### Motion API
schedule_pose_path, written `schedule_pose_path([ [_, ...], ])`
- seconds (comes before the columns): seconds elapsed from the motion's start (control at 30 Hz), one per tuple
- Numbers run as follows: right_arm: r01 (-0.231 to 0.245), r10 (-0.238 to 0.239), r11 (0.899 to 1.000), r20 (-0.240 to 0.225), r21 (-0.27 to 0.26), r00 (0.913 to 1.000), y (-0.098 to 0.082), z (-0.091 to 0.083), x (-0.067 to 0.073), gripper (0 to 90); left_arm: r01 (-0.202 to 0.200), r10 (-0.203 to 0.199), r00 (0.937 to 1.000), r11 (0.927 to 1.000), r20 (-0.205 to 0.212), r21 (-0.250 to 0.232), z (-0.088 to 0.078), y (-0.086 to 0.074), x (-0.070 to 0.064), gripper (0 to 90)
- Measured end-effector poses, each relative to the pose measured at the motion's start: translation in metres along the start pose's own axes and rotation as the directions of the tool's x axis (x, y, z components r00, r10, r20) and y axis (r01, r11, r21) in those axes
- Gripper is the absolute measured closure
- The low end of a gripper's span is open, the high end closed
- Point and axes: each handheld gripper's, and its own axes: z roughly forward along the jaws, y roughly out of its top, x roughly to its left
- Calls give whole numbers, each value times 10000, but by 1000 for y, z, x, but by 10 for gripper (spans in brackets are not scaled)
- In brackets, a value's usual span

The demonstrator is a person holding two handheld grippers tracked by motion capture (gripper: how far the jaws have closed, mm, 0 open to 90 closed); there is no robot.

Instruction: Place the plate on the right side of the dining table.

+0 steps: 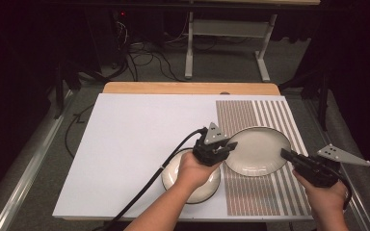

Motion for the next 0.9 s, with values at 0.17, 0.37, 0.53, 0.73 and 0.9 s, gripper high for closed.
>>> schedule_pose_path([
  [0.17,-100,97,9999,263,106,9996,-5,-1,-9,871,148,-149,9999,9996,45,232,15,-1,-1,781],
  [0.37,-356,342,9991,564,234,9978,-11,0,-19,871,361,-362,9993,9981,1,493,33,-2,0,773],
  [0.53,-516,492,9982,713,319,9962,-15,4,-26,871,568,-567,9984,9959,-41,699,45,-5,2,768],
  [0.73,-608,576,9976,863,344,9946,-17,6,-31,873,660,-647,9978,9942,-170,854,55,-5,4,760],
  [0.9,-677,637,9969,927,404,9937,-19,7,-33,876,692,-670,9974,9924,-253,1019,59,-5,4,758],
])
